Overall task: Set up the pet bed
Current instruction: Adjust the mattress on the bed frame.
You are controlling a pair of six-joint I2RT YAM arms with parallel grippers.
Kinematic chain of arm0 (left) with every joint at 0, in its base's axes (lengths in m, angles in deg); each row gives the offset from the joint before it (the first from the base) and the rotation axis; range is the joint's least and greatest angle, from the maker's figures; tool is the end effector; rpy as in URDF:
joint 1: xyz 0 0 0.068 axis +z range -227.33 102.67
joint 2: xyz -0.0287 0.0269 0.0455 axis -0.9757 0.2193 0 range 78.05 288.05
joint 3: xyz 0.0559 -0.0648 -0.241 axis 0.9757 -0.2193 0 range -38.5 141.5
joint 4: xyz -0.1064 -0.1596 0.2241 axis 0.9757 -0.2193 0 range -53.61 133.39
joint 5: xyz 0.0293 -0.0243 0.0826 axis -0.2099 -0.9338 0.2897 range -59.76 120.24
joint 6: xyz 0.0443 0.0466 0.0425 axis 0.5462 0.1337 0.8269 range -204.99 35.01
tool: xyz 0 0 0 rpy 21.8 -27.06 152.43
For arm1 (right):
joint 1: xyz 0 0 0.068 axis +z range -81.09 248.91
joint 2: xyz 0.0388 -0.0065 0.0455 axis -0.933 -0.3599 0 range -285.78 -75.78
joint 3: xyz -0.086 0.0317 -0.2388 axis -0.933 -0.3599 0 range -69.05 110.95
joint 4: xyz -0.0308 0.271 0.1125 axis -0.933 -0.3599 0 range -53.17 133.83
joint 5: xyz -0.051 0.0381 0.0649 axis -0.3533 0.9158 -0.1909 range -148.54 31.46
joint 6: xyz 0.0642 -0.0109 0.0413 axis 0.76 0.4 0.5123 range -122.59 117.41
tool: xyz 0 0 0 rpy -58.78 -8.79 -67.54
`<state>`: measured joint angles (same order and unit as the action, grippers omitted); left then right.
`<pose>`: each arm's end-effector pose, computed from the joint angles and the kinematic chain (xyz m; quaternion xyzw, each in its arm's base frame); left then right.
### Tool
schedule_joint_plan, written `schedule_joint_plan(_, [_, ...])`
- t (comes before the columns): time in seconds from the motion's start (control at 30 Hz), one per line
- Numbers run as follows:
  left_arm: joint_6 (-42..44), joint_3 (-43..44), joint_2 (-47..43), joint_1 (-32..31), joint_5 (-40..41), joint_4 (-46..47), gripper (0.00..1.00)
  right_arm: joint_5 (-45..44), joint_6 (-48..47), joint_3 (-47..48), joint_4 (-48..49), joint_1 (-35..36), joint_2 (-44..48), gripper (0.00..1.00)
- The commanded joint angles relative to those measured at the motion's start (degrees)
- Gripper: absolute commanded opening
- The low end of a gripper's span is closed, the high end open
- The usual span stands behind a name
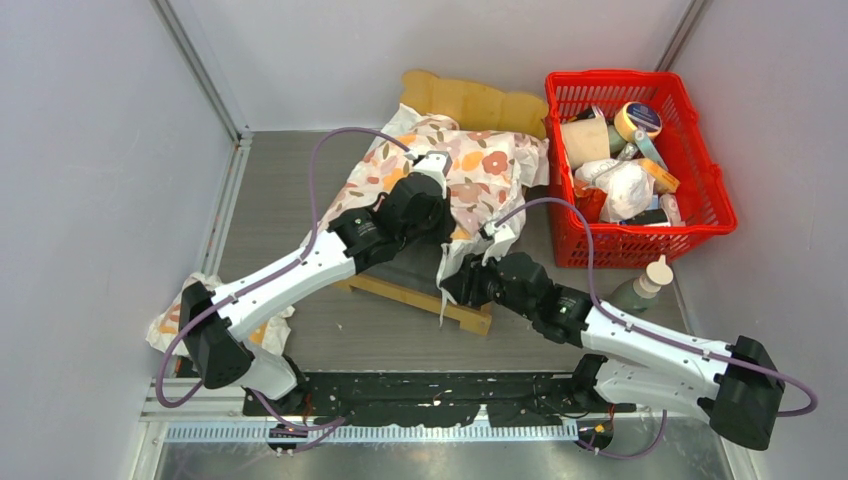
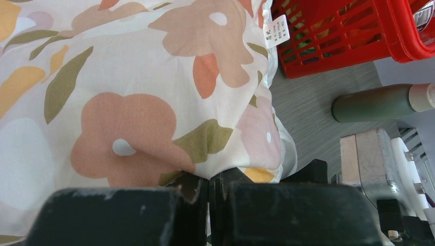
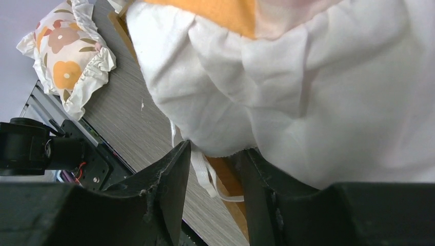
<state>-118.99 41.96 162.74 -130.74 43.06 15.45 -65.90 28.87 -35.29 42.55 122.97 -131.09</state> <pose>0.2490 -0.3109 0.3244 0.0934 0.8665 -0.2614 0.4149 0.1776 0.2307 0.2149 -0.1281 0.8222 0.3356 0.4416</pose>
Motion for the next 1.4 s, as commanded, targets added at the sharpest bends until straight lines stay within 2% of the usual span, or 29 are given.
schedule_joint_plan(0.0, [0.2, 2.9, -1.2, -0.3, -0.1, 4.1, 0.0, 0.2, 0.5, 1.5, 5.5, 0.4, -0.5, 0.47])
schedule_joint_plan(0.17, [-0.4, 2.8, -1.4, -0.3, -1.3, 4.1, 0.0, -0.3, 0.6, 0.3, 7.4, 0.4, -2.1, 0.46])
schedule_joint_plan(0.3, [-0.8, 2.7, -1.8, -0.2, -1.5, 4.4, 0.0, -0.1, 0.4, -0.3, 10.0, 0.4, -3.0, 0.41])
schedule_joint_plan(0.43, [-0.8, 2.8, -2.0, -0.2, -1.6, 5.0, 0.0, -0.8, -1.1, 0.3, 10.5, 0.4, -3.3, 0.29])
schedule_joint_plan(0.47, [-1.0, 2.9, -2.1, -0.2, -1.8, 5.1, 0.0, -1.4, -1.3, 0.5, 9.9, 0.4, -2.9, 0.21])
schedule_joint_plan(0.5, [-1.2, 2.9, -2.1, -0.2, -2.0, 5.2, 0.0, -2.2, -1.7, 1.0, 9.2, 0.4, -2.6, 0.17])
schedule_joint_plan(0.53, [-1.1, 3.0, -2.1, -0.2, -2.2, 5.2, 0.0, -3.0, -1.8, 1.3, 7.1, 0.4, -1.6, 0.11])
schedule_joint_plan(0.6, [-0.8, 3.0, -2.2, -0.3, -1.9, 5.0, 0.0, -5.6, -2.0, 2.9, 1.8, 0.4, 0.7, 0.06])
schedule_joint_plan(0.8, [0.0, 1.6, -1.9, -0.3, -1.2, 5.5, 0.0, -8.5, -2.5, 3.9, -10.0, 0.4, 8.7, 0.05])
schedule_joint_plan(1.03, [-1.9, 1.5, -0.3, -0.3, -4.7, 7.1, 0.0, -11.5, -3.1, 6.5, -18.8, 0.4, 16.4, 0.05])
schedule_joint_plan(1.17, [-3.4, 1.3, -0.4, -0.7, -6.3, 9.1, 0.0, -16.2, -6.7, 13.4, -26.6, 0.4, 18.0, 0.05])
schedule_joint_plan(1.37, [-6.8, -1.9, -0.2, -1.0, -10.2, 17.4, 0.0, -25.0, -13.7, 17.2, -29.5, 0.3, 18.0, 0.05])
